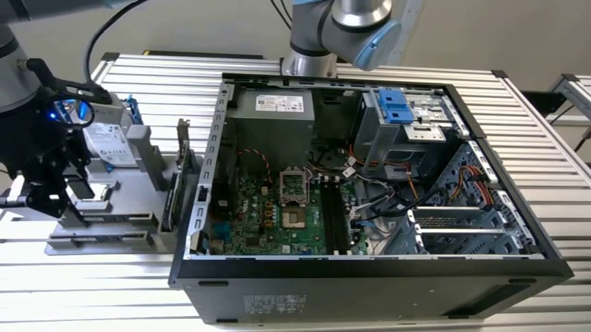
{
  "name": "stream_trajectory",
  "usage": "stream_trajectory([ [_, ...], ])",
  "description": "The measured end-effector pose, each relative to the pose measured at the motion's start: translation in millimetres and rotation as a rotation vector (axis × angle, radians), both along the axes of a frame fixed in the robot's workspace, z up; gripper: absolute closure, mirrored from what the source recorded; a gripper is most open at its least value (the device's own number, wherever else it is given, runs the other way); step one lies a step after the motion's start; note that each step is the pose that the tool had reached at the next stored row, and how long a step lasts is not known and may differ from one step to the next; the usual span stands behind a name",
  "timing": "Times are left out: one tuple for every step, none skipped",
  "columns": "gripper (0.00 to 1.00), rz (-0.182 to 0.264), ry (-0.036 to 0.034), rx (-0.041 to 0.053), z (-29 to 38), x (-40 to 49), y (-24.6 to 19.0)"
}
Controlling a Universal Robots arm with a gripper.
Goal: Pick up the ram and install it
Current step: 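Pick up the ram and move it above insertion slot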
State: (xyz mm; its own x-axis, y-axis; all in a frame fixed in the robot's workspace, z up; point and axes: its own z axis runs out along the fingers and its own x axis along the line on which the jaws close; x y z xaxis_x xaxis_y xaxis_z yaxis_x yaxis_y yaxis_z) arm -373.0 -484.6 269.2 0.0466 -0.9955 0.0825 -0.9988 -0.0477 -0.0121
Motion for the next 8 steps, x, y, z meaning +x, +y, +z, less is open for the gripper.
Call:
stream_trajectory([
  [0.0, 0.0, -0.0001, -0.0001, -0.3, 0.0, 0.0],
  [0.0, 0.0, -0.0001, -0.0003, -0.5, 0.0, 0.0],
  [0.0, 0.0, -0.0001, -0.0005, -0.8, 0.0, 0.0],
  [0.0, 0.0, -0.0001, -0.0008, -1.0, 0.0, 0.0],
  [0.0, 0.0, -0.0001, -0.001, -1.3, 0.0, 0.0],
  [0.0, 0.0, -0.0001, -0.0012, -1.6, 0.0, 0.0],
  [0.0, 0.0, -0.0001, -0.0016, -1.9, 0.0, 0.0],
  [0.0, 0.0, 0.0, -0.0019, -2.2, 0.0, 0.0],
])
